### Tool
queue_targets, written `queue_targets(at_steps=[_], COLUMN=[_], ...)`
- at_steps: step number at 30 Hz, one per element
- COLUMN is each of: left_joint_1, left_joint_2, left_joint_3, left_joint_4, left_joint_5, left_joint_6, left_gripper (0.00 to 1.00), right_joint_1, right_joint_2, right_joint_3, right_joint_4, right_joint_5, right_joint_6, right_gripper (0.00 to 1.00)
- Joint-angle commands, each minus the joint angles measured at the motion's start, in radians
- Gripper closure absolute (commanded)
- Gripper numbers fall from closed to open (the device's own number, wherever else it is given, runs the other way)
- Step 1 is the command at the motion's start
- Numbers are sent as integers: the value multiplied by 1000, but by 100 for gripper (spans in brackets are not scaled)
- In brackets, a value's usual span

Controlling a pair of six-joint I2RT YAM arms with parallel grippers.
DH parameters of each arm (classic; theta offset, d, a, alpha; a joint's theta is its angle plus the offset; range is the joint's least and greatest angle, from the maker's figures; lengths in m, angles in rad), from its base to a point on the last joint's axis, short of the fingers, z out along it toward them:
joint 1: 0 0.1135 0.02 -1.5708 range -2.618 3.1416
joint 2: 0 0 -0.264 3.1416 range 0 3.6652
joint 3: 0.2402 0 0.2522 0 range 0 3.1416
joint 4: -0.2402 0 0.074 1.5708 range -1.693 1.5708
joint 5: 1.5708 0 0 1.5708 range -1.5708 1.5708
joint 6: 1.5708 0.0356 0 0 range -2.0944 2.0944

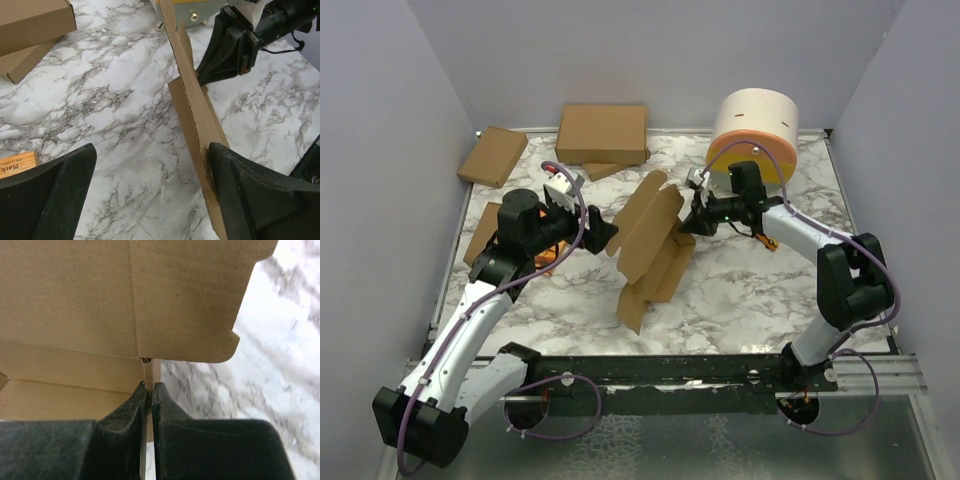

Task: Fold the paper box

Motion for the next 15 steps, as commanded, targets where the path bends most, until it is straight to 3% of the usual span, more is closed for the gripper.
queue_targets(at_steps=[1, 6, 15], left_joint_1=[16, 45, 54], left_joint_2=[-15, 2, 65], left_joint_3=[-31, -50, -148], left_joint_4=[24, 62, 294], left_joint_5=[-66, 20, 163], left_joint_6=[-41, -139, -382], left_gripper=[1, 1, 1], right_joint_1=[-2, -3, -3], right_joint_2=[-16, 40, 61], right_joint_3=[112, 203, 215], right_joint_4=[-462, -667, -693], right_joint_5=[127, 266, 426], right_joint_6=[-158, -207, -151], right_gripper=[99, 98, 94])
